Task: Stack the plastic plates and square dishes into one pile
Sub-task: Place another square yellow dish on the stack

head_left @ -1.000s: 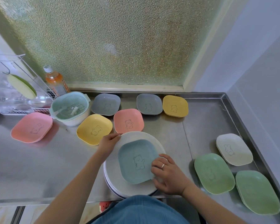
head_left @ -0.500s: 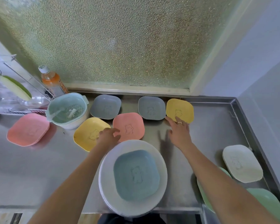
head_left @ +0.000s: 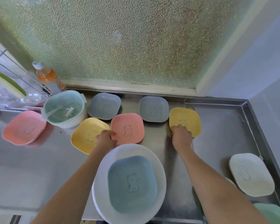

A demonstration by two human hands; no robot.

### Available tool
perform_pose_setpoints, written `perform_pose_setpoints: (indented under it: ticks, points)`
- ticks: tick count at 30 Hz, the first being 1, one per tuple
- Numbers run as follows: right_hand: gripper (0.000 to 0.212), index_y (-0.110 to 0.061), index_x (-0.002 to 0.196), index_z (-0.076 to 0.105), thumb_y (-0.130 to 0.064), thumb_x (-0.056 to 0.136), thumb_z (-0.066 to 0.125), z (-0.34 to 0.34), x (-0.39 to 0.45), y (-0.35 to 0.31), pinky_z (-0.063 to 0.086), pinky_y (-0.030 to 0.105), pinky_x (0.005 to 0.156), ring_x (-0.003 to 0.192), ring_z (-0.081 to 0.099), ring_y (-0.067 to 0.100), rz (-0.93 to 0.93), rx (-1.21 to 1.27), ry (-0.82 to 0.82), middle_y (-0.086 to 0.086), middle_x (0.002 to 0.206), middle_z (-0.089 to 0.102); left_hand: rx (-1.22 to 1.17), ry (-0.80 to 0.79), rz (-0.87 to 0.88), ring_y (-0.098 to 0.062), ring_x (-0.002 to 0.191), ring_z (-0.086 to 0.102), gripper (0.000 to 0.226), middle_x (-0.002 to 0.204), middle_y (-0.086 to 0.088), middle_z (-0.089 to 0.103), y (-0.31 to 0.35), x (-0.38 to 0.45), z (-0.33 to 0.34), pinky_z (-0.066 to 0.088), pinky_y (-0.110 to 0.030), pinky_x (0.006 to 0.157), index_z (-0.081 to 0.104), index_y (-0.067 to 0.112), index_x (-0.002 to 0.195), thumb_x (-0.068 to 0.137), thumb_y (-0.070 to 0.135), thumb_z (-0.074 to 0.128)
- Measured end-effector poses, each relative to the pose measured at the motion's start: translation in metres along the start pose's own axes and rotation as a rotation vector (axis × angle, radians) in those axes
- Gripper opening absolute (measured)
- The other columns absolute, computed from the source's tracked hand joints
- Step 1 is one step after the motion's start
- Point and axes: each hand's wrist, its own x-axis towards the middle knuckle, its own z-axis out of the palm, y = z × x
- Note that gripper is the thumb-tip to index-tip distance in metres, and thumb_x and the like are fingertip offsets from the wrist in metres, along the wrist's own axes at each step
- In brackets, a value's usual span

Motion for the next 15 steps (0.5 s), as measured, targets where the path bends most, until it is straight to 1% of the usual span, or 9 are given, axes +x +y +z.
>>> perform_pose_setpoints:
  ticks: [3,5,8,10,12,13,14,15]
  points:
    - [0.037,-0.012,0.116,0.062,0.002,0.09,0.039,-0.008,-0.01,-0.003,0.04,0.039,0.081,0.105,0.05,0.034,0.004,0.138,0.146,0.014,0.11,0.061,0.025,-0.043,0.024,-0.033,0.125,0.038,0.038,0.139,-0.004,0.046,-0.003,0.0,-0.003,0.032,-0.04,0.106,0.057,0.023,0.123,0.086,0.017,0.058]
    - [0.037,-0.01,0.119,0.064,0.002,0.09,0.044,-0.017,-0.026,-0.014,0.043,0.04,0.079,0.101,0.052,0.037,-0.046,0.286,0.232,0.016,0.106,0.064,0.066,-0.085,0.053,-0.031,0.123,0.042,0.035,0.138,-0.004,0.048,-0.005,-0.002,-0.006,0.032,-0.041,0.107,0.058,0.023,0.122,0.087,0.024,0.058]
    - [0.033,-0.01,0.117,0.067,0.002,0.087,0.056,-0.032,-0.065,-0.045,0.047,0.043,0.079,0.096,0.057,0.035,-0.211,0.437,0.289,0.013,0.102,0.067,0.112,-0.123,0.102,-0.028,0.121,0.046,0.031,0.134,-0.004,0.053,-0.006,-0.009,-0.012,0.029,-0.042,0.111,0.061,0.023,0.119,0.09,0.032,0.053]
    - [0.035,-0.012,0.11,0.07,0.003,0.08,0.063,-0.036,-0.098,-0.067,0.05,0.042,0.071,0.086,0.061,0.033,-0.359,0.453,0.329,0.009,0.092,0.068,0.112,-0.112,0.151,-0.026,0.12,0.047,0.029,0.131,-0.004,0.056,-0.006,-0.015,-0.016,0.028,-0.041,0.111,0.063,0.022,0.116,0.093,0.031,0.048]
    - [0.035,-0.015,0.107,0.07,-0.001,0.076,0.064,-0.037,-0.133,-0.087,0.049,0.038,0.065,0.078,0.062,0.029,-0.496,0.438,0.37,0.004,0.085,0.065,0.04,-0.083,0.194,-0.027,0.118,0.05,0.029,0.129,-0.006,0.058,-0.007,-0.02,-0.022,0.03,-0.038,0.108,0.064,0.019,0.115,0.096,0.027,0.044]
    - [0.035,-0.017,0.108,0.07,-0.005,0.075,0.064,-0.035,-0.15,-0.096,0.048,0.036,0.064,0.077,0.061,0.027,-0.557,0.419,0.381,0.002,0.084,0.064,-0.042,-0.086,0.202,-0.028,0.116,0.053,0.029,0.127,-0.007,0.06,-0.008,-0.022,-0.027,0.035,-0.038,0.105,0.065,0.017,0.115,0.096,0.025,0.044]
    - [0.035,-0.018,0.109,0.069,-0.008,0.076,0.064,-0.032,-0.166,-0.103,0.046,0.034,0.064,0.077,0.061,0.025,-0.608,0.398,0.379,0.0,0.084,0.064,-0.141,-0.104,0.209,-0.028,0.111,0.056,0.028,0.122,-0.008,0.063,-0.009,-0.024,-0.032,0.041,-0.037,0.099,0.064,0.016,0.114,0.095,0.024,0.045]
    - [0.035,-0.02,0.109,0.069,-0.011,0.076,0.063,-0.027,-0.182,-0.11,0.045,0.033,0.065,0.077,0.059,0.023,-0.649,0.373,0.369,-0.001,0.085,0.064,-0.237,-0.125,0.22,-0.027,0.103,0.059,0.026,0.116,-0.006,0.066,-0.011,-0.026,-0.036,0.045,-0.035,0.091,0.065,0.015,0.112,0.095,0.023,0.047]
